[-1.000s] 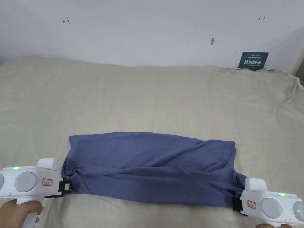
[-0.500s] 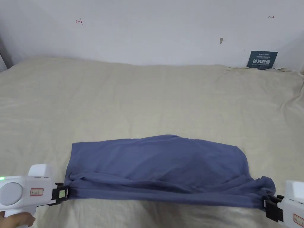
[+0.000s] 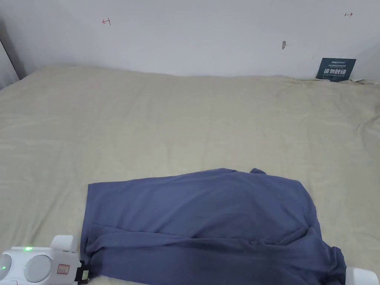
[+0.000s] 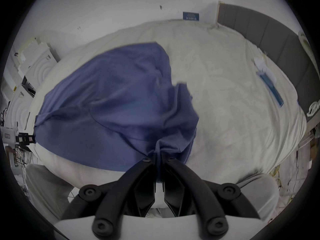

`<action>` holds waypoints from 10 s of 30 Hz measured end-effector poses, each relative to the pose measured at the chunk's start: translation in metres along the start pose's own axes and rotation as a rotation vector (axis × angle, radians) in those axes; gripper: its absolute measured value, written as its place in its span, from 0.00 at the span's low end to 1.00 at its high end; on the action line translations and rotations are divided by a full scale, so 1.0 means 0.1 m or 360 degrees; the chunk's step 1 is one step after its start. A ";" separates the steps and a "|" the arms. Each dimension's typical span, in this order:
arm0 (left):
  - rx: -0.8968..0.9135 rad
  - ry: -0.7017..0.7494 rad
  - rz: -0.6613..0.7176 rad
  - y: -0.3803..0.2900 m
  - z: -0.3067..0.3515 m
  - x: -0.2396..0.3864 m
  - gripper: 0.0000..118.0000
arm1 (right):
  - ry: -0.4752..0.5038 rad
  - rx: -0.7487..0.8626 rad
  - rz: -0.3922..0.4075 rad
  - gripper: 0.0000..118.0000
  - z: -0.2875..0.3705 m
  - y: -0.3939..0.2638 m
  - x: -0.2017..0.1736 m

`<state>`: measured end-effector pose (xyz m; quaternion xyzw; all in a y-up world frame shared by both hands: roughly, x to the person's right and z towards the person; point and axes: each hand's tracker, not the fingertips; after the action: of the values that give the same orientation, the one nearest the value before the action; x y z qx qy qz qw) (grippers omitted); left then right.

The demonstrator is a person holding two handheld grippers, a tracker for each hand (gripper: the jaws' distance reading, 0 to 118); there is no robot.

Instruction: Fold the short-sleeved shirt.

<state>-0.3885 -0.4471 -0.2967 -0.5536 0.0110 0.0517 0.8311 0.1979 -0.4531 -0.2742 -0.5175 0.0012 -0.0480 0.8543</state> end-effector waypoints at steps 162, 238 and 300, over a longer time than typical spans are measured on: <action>0.0151 -0.0021 0.0004 0.17 0.26 -0.10 0.00 | 0.0141 0.0412 -0.0251 0.00 0.83 0.19 0.46; -0.0070 -0.0358 0.0253 0.56 -0.01 -0.56 0.81 | 0.0049 0.0957 0.0024 0.00 1.28 0.70 -0.46; -0.0155 -0.0472 -0.0189 1.12 0.31 1.34 0.05 | 0.0049 0.0952 -0.0007 0.00 1.32 0.67 -0.10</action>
<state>-0.2677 -0.3660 -0.3974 -0.5791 -0.1470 0.0840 0.7975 0.2000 -0.3042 -0.2728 -0.2420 -0.0012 -0.0559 0.9687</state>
